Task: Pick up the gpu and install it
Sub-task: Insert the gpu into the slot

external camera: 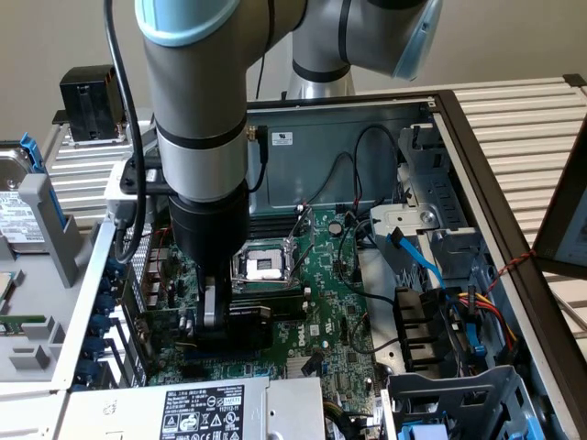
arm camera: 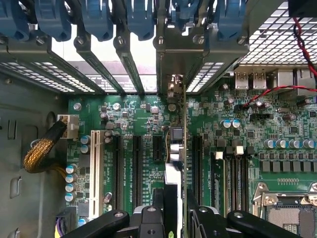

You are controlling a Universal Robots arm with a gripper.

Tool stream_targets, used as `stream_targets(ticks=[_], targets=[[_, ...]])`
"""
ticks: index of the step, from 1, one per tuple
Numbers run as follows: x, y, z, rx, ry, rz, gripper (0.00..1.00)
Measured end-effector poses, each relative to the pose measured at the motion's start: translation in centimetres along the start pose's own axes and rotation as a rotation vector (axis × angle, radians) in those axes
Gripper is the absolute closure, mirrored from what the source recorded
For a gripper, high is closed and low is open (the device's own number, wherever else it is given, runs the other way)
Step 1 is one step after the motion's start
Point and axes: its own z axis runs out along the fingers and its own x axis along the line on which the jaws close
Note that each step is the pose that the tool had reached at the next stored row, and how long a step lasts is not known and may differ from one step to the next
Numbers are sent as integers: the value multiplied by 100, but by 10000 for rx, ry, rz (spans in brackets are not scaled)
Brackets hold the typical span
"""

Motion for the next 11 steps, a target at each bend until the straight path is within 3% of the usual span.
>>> stream_targets(ticks=[11], targets=[[0, 11, 6, 19, -2, -2, 73]])
